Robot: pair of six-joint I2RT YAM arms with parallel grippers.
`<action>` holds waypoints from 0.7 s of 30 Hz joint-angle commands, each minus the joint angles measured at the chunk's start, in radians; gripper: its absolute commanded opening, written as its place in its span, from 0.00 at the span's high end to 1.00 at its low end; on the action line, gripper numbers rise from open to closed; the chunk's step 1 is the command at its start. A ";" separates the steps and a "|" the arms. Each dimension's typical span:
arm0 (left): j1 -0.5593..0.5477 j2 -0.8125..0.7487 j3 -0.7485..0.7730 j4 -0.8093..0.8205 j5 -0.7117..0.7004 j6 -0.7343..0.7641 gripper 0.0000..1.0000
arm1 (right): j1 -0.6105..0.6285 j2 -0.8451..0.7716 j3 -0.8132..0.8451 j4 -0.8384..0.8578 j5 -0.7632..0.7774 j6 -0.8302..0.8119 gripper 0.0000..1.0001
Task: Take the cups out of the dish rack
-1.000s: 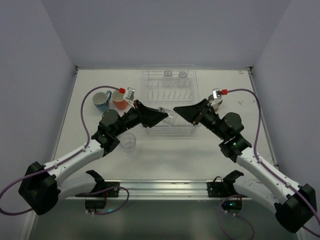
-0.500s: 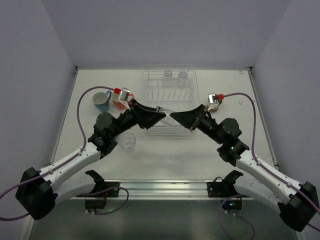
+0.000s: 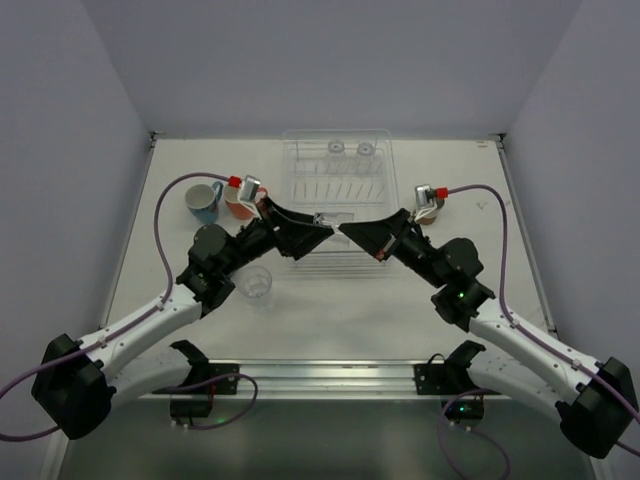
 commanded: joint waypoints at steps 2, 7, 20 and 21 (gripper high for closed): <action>0.001 -0.089 0.051 -0.145 -0.088 0.134 0.00 | -0.004 -0.045 0.023 -0.076 0.106 -0.082 1.00; 0.001 -0.169 0.135 -0.467 -0.202 0.307 0.00 | -0.016 -0.109 0.098 -0.309 0.205 -0.242 1.00; 0.003 -0.365 0.127 -0.983 -0.380 0.640 0.00 | -0.415 -0.002 0.382 -0.994 0.522 -0.570 1.00; 0.001 -0.365 0.124 -0.988 -0.374 0.648 0.00 | -0.423 0.025 0.401 -1.020 0.590 -0.592 1.00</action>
